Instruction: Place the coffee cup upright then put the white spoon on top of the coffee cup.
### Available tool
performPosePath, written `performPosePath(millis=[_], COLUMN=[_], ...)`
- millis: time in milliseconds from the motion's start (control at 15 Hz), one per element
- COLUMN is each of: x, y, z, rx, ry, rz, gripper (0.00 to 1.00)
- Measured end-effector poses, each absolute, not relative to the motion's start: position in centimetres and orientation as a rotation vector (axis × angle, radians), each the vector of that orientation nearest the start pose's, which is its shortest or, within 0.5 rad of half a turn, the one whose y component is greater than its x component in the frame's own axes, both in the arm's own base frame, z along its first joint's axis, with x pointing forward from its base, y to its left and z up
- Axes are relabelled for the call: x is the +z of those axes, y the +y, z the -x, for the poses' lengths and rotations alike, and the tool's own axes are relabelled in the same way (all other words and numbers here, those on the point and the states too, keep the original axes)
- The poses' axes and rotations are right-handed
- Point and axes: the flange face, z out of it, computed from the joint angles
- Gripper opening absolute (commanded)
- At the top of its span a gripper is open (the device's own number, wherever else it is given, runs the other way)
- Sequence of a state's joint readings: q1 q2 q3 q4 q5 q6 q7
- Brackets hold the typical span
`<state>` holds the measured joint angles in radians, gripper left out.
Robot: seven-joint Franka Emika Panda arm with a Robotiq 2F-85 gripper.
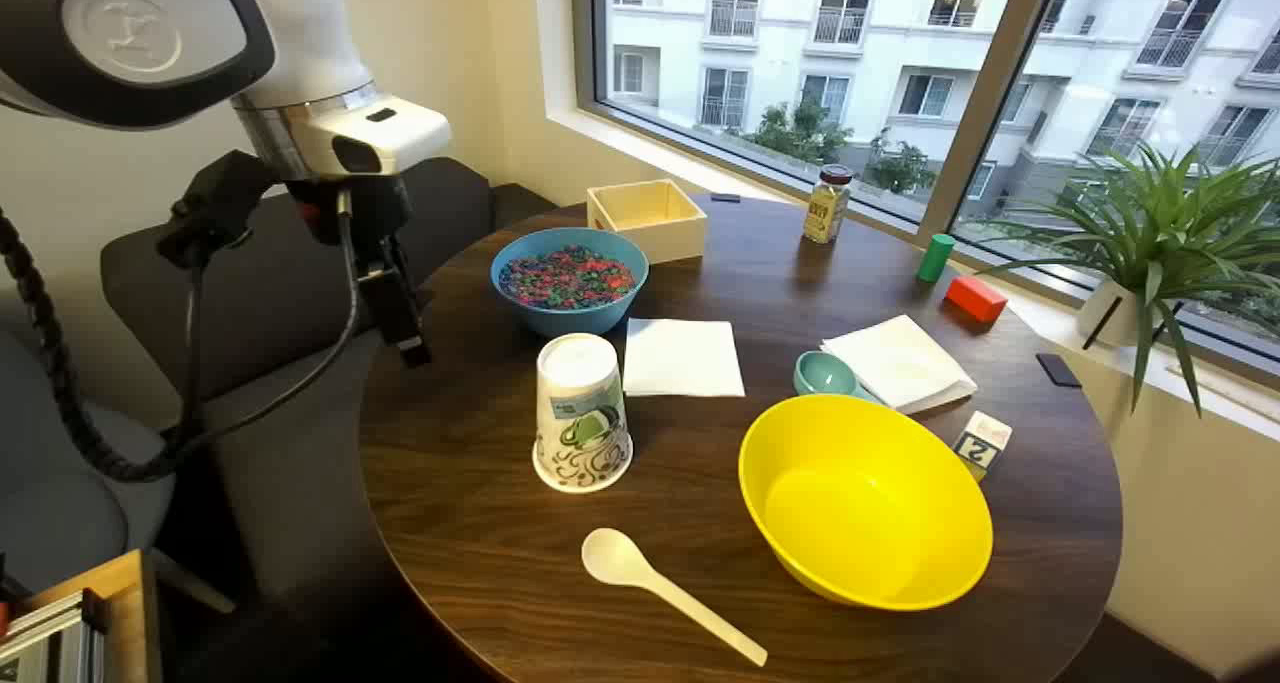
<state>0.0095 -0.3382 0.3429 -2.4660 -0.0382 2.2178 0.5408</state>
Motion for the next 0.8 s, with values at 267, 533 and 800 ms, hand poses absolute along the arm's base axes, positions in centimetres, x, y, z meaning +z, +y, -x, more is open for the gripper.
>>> performPosePath(millis=[267,533,800], x=[41.8,42.0,45.4], y=[15.3,15.2,14.1], z=[-41.4,-41.5,-42.5], rx=[-0.201,-0.203,-0.293], ry=[0.292,0.299,0.445], rz=[3.222,3.217,3.148], gripper=[1.0,1.0,1.0])
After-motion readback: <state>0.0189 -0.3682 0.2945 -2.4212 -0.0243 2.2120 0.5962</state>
